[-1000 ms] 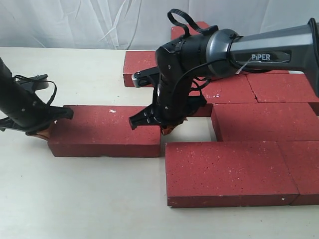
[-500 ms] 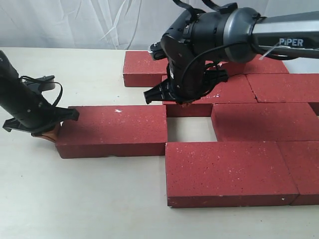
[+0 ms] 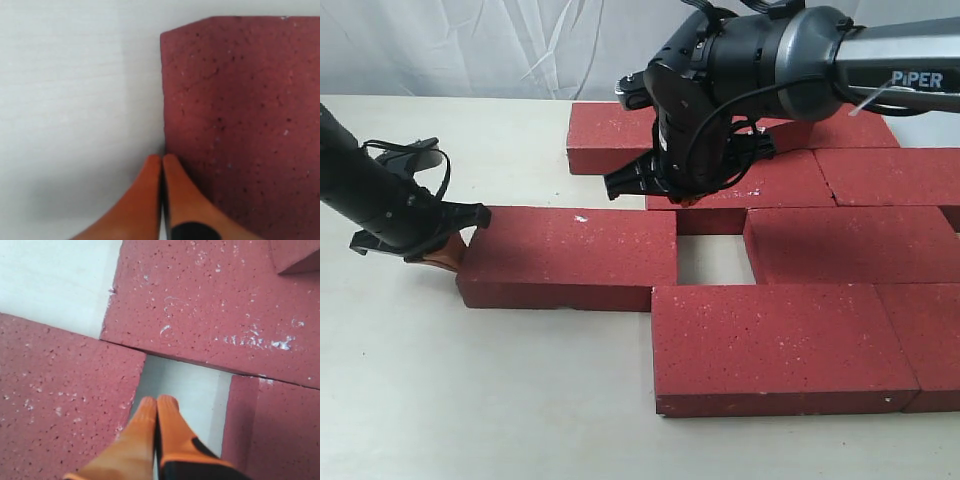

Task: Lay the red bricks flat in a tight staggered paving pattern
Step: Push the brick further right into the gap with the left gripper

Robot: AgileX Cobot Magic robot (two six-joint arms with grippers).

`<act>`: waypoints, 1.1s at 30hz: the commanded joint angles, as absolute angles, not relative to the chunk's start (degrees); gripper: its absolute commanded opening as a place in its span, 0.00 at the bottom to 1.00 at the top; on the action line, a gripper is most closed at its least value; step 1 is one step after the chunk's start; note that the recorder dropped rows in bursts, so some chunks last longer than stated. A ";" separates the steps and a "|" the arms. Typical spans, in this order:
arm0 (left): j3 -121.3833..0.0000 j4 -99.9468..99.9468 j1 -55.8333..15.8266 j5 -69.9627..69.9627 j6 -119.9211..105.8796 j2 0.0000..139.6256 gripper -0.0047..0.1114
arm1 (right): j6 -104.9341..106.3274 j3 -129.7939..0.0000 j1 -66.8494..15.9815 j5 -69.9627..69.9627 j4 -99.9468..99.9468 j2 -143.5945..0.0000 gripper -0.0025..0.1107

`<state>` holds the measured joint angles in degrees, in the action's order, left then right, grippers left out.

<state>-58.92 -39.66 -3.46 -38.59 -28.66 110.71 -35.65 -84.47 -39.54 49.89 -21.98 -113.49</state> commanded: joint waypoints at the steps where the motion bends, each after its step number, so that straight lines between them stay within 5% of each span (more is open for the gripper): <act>1: -59.02 -41.29 -3.68 -38.13 -29.72 110.65 0.04 | -35.67 -84.27 -39.34 49.29 -22.12 -112.79 0.01; 22: -59.02 -41.54 1.76 -37.33 -28.67 110.65 0.04 | -35.78 -84.27 -39.34 50.21 -21.95 -112.79 0.01; 33: -59.02 -44.16 -5.91 -37.51 -28.67 110.65 0.04 | -35.78 -84.27 -39.34 49.11 -21.95 -112.79 0.01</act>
<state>-58.92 -43.21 -4.46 -37.30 -28.87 110.75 -35.76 -84.47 -39.54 49.37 -21.78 -113.49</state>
